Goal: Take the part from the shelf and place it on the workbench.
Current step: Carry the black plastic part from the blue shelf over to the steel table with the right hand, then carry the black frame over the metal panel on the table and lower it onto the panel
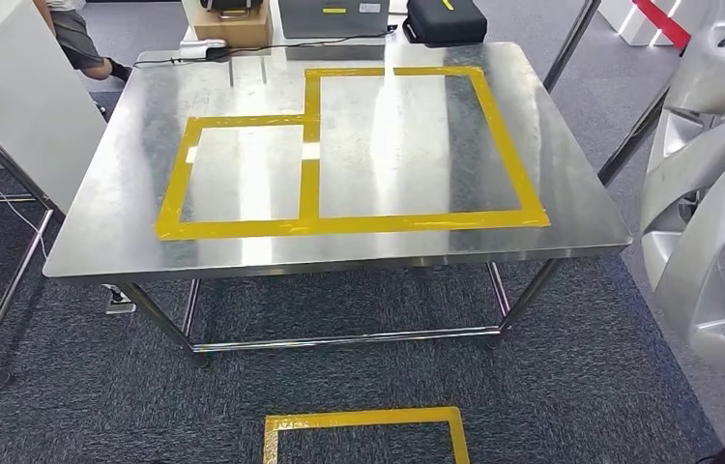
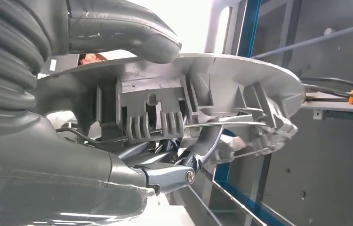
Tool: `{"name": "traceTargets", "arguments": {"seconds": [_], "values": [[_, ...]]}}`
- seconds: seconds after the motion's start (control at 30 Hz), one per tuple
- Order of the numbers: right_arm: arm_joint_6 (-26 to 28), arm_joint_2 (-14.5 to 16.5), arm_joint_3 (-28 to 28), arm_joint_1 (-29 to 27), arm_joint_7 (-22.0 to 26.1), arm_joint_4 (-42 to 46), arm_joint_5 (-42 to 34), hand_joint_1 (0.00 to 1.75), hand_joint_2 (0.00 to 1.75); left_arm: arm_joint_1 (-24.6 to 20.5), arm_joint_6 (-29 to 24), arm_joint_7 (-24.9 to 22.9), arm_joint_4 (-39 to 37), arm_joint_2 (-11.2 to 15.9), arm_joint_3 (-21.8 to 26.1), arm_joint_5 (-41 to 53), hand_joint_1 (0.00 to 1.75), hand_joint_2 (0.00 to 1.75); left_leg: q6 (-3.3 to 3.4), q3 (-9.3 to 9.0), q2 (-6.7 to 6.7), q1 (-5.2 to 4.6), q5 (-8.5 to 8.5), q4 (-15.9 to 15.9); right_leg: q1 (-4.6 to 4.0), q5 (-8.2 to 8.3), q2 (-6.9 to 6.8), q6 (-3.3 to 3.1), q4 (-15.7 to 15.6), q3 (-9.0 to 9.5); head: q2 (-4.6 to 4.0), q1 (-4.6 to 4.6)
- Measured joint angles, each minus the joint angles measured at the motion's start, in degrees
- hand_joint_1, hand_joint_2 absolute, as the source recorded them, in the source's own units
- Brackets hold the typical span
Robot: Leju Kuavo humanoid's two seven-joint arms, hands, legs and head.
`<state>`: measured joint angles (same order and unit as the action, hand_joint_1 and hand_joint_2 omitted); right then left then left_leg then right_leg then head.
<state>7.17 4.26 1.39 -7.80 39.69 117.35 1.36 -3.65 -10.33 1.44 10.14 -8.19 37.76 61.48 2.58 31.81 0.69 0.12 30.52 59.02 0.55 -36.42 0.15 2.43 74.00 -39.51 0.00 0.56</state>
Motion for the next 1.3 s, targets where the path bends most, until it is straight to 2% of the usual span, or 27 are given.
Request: {"name": "traceTargets", "arguments": {"seconds": [0.03,0.1,0.17,0.23,0.3,0.37,0.43,0.47,0.5,0.53,0.57,0.6,0.63,0.67,0.7,0.73,0.8,0.83,0.87,0.97,1.0,1.03,1.07,1.13,1.17,1.2,1.3], "values": [[0.0,0.0,0.0,-0.1,0.0,0.0,0.0,1.75,1.75,0.0,0.0,0.0,0.0,0.0,0.0,0.0,0.00,1.75,-0.07,-0.71,0.11,0.00,0.55,0.0,0.00,1.39,0.00,-0.08,-2.1,0.13,0.00,0.14],[-0.1,0.0,0.0,-0.2,0.0,0.0,-0.1,1.75,1.75,0.0,0.0,0.1,0.0,0.0,0.0,0.0,0.00,1.75,-0.38,-2.30,0.27,-0.03,1.76,0.0,-0.07,6.38,-0.02,-0.52,-8.9,1.78,0.00,0.45],[-0.3,0.0,0.0,-0.2,0.0,0.0,-0.2,1.75,1.75,0.0,0.0,0.1,0.0,-0.1,0.0,0.0,0.00,1.75,-1.06,-3.13,0.26,-0.09,2.74,-0.1,-0.38,9.16,-0.08,-1.08,-12.8,2.77,0.00,0.67],[-0.5,0.0,0.1,-0.2,0.0,0.0,-0.2,1.75,1.75,0.0,0.0,0.2,0.0,-0.1,0.1,0.0,0.00,1.75,-1.76,-3.48,0.16,-0.12,3.08,0.1,-0.58,9.13,-0.05,-1.82,-13.3,3.15,0.00,0.57],[-0.6,0.1,0.1,-0.2,0.0,0.1,-0.2,1.75,1.75,-0.1,0.0,0.2,0.0,-0.2,0.1,0.0,0.00,1.75,-2.19,-3.11,0.02,-0.11,2.95,1.7,-0.29,8.97,-0.02,-2.50,-13.7,4.23,0.01,0.29],[-0.6,0.3,0.2,-0.1,0.0,0.1,-0.2,1.75,1.75,-0.2,0.0,0.2,0.0,-0.2,0.0,0.1,0.00,1.75,-2.75,-0.16,-0.09,0.00,3.44,6.7,0.02,8.44,-0.11,-2.96,-14.2,5.46,0.01,-0.16],[-0.6,0.4,0.2,-0.1,0.0,0.1,-0.2,1.75,1.75,-0.3,0.0,0.2,0.0,-0.2,0.0,0.1,0.00,1.75,-3.34,4.59,-0.12,0.18,5.73,13.2,0.18,7.64,-0.12,-3.16,-14.3,6.37,0.00,-0.64],[-0.6,0.5,0.2,-0.1,0.0,0.1,-0.2,1.75,1.75,-0.2,0.0,0.2,0.0,-0.2,0.1,0.1,0.00,1.75,-3.50,6.60,-0.12,0.25,6.81,15.1,0.25,7.17,-0.08,-3.14,-14.3,6.85,0.00,-0.80],[-0.6,0.5,0.1,-0.1,0.0,0.1,-0.2,1.75,1.75,-0.2,0.0,0.2,0.0,-0.2,0.1,0.1,0.00,1.75,-3.59,7.97,-0.13,0.31,7.13,15.6,0.32,6.64,-0.04,-3.07,-14.3,7.47,0.00,-0.92],[-0.6,0.5,0.1,-0.1,0.0,0.1,-0.2,1.75,1.75,-0.1,0.0,0.2,0.0,-0.2,0.1,0.1,0.00,1.75,-3.61,8.35,-0.13,0.36,6.10,14.1,0.39,6.07,0.00,-2.95,-14.3,8.23,0.00,-1.04],[-0.5,0.6,0.1,-0.1,0.0,0.1,-0.2,1.75,1.75,-0.1,0.0,0.2,0.0,-0.1,0.1,0.1,0.00,1.75,-3.56,7.90,-0.16,0.39,3.81,11.0,0.45,5.44,0.01,-2.78,-14.3,9.07,0.00,-1.14],[-0.5,0.6,0.2,0.0,0.0,0.1,-0.2,1.75,1.75,-0.1,0.0,0.2,0.0,-0.1,0.1,0.2,0.00,1.75,-3.43,7.05,-0.25,0.39,0.75,7.3,0.49,4.83,0.01,-2.57,-14.4,9.79,0.00,-1.25],[-0.5,0.7,0.2,0.0,0.0,0.0,-0.2,1.75,1.75,-0.1,0.0,0.1,0.0,-0.1,0.1,0.2,0.00,1.75,-3.25,6.28,-0.39,0.29,-1.07,4.4,0.48,4.27,0.03,-2.28,-14.4,10.36,0.00,-1.37],[-0.5,0.8,0.2,0.1,0.0,0.0,-0.2,1.75,1.75,-0.1,0.0,0.1,0.0,-0.1,0.1,0.2,0.00,1.75,-2.97,5.68,-0.51,0.15,-2.19,2.5,0.45,3.77,0.06,-1.91,-14.5,10.69,0.00,-1.46],[-0.5,0.8,0.2,0.2,0.0,0.0,-0.2,1.75,1.75,-0.1,0.0,0.1,0.0,-0.1,0.1,0.2,0.00,1.75,-2.61,5.44,-0.61,0.03,-2.50,1.7,0.40,3.50,0.11,-1.52,-14.5,11.08,0.00,-1.57],[-0.5,0.8,0.2,0.3,0.0,0.0,-0.2,1.75,1.75,-0.1,0.0,0.1,0.0,-0.1,0.1,0.2,0.00,1.75,-2.23,5.21,-0.64,-0.05,-1.98,1.6,0.36,3.39,0.15,-1.12,-14.6,11.50,0.00,-1.60],[-0.4,0.8,0.1,0.3,0.0,0.0,-0.2,1.75,1.75,-0.1,0.0,0.1,0.0,-0.2,0.1,0.2,0.00,1.75,-1.42,3.94,-0.53,0.16,-2.25,1.1,0.38,3.30,0.12,-0.56,-13.7,11.96,0.01,-1.49],[-0.4,0.8,0.1,0.4,0.0,-0.1,-0.2,1.75,1.75,-0.1,0.0,0.1,0.0,-0.1,0.1,0.2,0.00,1.75,-1.06,3.17,-0.48,0.27,-2.05,0.9,0.39,3.12,0.08,-0.37,-12.2,11.32,0.01,-1.26],[-0.4,0.8,0.1,0.4,0.0,-0.1,-0.2,1.75,1.75,-0.1,0.0,0.1,0.0,-0.1,0.1,0.2,0.00,1.75,-0.75,2.49,-0.42,0.36,-1.75,0.8,0.40,2.53,0.05,-0.21,-9.6,9.82,0.01,-0.97],[-0.4,0.8,0.2,0.5,0.0,-0.2,-0.2,1.75,1.75,-0.2,0.0,0.0,0.0,-0.1,0.1,0.2,0.00,1.75,-0.29,1.36,-0.21,0.34,-0.51,0.7,0.37,-1.22,0.04,0.18,0.2,2.50,0.00,-0.34],[-0.4,0.8,0.2,0.5,0.0,-0.3,-0.2,1.75,1.75,-0.2,0.0,0.0,0.0,-0.2,0.1,0.2,0.00,1.75,-0.29,0.81,-0.08,0.33,0.01,0.7,0.37,-1.92,0.04,0.17,1.3,0.82,0.00,-0.24],[-0.4,0.8,0.2,0.5,0.0,-0.4,-0.2,1.75,1.75,-0.2,0.0,0.0,0.0,-0.2,0.1,0.2,0.00,1.75,-0.33,0.13,0.08,0.33,0.57,0.7,0.36,-1.50,0.03,0.04,0.5,0.06,0.00,-0.12],[-0.6,0.8,0.2,0.5,-0.1,-0.6,-0.2,1.75,1.75,-0.2,0.0,0.0,0.0,-0.2,0.2,0.2,0.00,1.75,-0.40,-0.68,0.21,0.32,1.17,0.7,0.34,0.27,0.03,-0.21,-2.0,0.15,0.00,0.05],[-1.1,0.8,0.3,0.5,-0.3,-1.0,-0.2,1.75,1.75,-0.1,0.0,0.0,0.0,-0.3,0.2,0.2,0.00,1.75,-0.76,-2.05,0.35,0.22,2.47,0.7,0.13,5.66,0.02,-0.89,-8.7,1.22,0.00,0.43],[-1.5,0.8,0.4,0.5,-0.5,-1.3,-0.1,1.75,1.75,-0.1,0.0,0.0,0.0,-0.3,0.3,0.2,0.00,1.75,-1.09,-2.54,0.34,0.16,3.06,0.7,-0.05,7.50,0.03,-1.16,-10.9,1.67,0.00,0.57],[-1.8,0.8,0.6,0.6,-0.8,-1.6,0.1,1.75,1.75,-0.1,0.0,-0.1,0.0,-0.3,0.3,0.2,0.00,1.75,-1.49,-2.88,0.32,0.12,3.55,0.6,-0.24,8.66,0.06,-1.42,-12.0,1.98,0.00,0.64],[-2.4,0.9,1.9,1.3,-2.0,-3.2,1.2,1.75,1.75,-0.2,0.1,0.1,0.0,-0.4,0.3,0.3,0.00,1.75,-2.49,-3.71,0.16,0.08,3.60,1.5,-0.23,8.82,0.23,-2.27,-12.7,3.48,0.00,0.56]]}}
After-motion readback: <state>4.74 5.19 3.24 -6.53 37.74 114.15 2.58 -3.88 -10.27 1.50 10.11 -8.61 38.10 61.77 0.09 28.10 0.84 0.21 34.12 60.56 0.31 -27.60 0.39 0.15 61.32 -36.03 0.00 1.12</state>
